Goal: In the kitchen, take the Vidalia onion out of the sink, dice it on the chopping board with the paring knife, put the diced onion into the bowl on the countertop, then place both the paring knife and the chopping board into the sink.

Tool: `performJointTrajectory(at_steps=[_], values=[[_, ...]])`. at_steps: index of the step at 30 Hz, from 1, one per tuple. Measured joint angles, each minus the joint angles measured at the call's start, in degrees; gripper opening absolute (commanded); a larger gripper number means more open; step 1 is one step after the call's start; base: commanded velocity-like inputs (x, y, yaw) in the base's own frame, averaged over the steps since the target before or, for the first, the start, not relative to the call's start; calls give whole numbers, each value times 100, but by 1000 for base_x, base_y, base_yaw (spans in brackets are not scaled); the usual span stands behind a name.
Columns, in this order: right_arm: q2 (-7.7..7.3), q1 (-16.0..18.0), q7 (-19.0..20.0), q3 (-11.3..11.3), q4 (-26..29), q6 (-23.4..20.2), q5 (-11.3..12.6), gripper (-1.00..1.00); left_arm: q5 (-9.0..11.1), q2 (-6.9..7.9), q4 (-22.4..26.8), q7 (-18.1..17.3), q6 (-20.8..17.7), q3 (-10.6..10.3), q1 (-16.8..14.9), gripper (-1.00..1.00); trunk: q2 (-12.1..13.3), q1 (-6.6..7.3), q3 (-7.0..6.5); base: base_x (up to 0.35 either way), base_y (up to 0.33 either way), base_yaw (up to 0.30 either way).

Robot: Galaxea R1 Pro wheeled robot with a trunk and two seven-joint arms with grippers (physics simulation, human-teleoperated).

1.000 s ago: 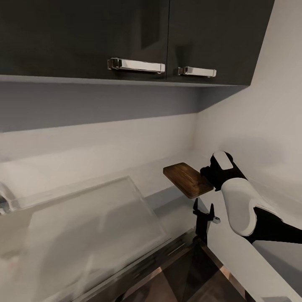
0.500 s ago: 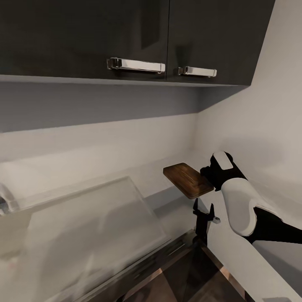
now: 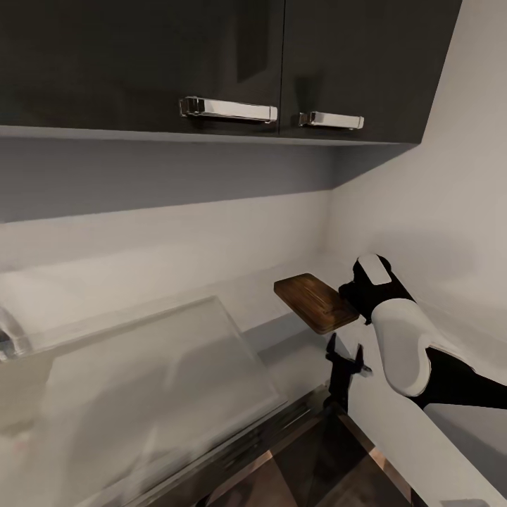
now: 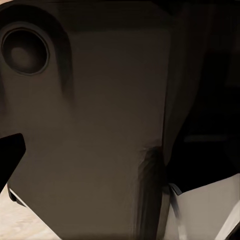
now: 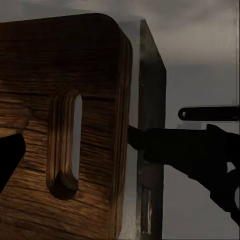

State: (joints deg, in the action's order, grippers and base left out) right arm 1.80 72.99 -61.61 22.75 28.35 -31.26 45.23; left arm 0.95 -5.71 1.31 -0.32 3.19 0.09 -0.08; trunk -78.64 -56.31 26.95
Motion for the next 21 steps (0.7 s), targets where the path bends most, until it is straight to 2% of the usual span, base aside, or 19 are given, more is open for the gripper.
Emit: performJointTrajectory(at_steps=[5,21], values=[[0,25,-159,3,0,10,3,100,-1,0,0,0,0,0,0,100,0,0,0,0,0,0],[102,243,-176,3,0,3,12,100,-7,0,0,0,0,0,0,100,0,0,0,0,0,0]])
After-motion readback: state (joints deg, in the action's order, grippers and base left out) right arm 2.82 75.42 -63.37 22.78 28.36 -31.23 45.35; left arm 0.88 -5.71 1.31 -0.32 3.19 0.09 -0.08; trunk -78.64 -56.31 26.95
